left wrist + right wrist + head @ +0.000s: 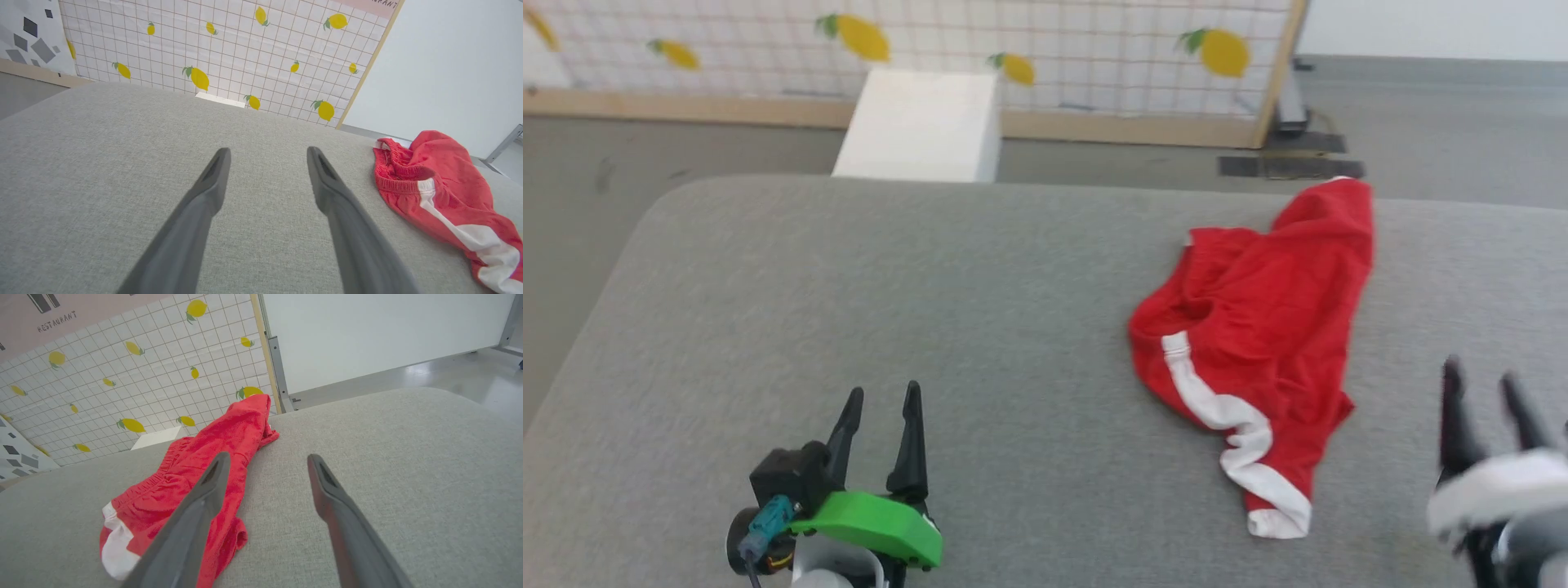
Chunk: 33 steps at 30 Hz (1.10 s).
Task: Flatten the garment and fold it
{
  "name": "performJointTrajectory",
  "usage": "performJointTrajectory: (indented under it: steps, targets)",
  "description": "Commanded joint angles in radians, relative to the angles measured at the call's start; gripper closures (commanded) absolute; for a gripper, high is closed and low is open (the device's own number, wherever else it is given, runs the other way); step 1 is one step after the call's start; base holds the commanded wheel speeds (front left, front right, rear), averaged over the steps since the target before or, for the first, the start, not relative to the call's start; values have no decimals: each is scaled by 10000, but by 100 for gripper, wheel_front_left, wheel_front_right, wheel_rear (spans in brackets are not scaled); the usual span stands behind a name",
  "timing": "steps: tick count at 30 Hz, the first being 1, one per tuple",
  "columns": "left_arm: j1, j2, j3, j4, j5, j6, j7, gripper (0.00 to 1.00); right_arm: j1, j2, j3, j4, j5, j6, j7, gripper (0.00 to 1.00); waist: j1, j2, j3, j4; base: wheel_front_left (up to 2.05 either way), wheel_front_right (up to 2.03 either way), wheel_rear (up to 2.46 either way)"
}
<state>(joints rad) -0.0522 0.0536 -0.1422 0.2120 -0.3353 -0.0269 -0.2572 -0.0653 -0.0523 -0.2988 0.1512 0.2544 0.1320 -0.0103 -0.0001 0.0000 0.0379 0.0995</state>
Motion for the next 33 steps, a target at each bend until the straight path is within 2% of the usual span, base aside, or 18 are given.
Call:
performJointTrajectory:
  steps: [1,5,12,17,24,29,33]
  targets:
    - [146,-30,-17,-5,0,-43,-45,0,306,14,162,104,253,-13,-52,0,1,0,-340,-496,0,0,0]
    - [252,-31,-97,43,-53,4,-45,0,1087,17,563,554,889,-13,-391,0,1,0,-426,-717,0,0,0]
    - [320,-32,-264,160,-80,80,-40,0,1587,19,1394,1035,1163,-13,-856,0,1,0,-442,-1059,0,0,0]
    - [-333,-27,-481,323,-345,-172,483,0,1377,19,1550,967,992,-13,-884,0,1,0,-231,-1269,0,0,0]
    - [-3461,-18,-1468,1084,-990,-787,2882,0,815,19,1670,510,827,-13,-686,0,1,0,662,-1705,0,0,0]
    - [-5535,-29,-2473,2137,-2180,-954,6042,0,500,20,1714,375,913,-13,-640,0,1,0,1278,-2297,0,0,0]
    - [-6744,70,-3499,2605,-2317,-1018,7840,0,342,20,1728,448,1018,-13,-711,0,1,0,1700,-2699,0,0,0]
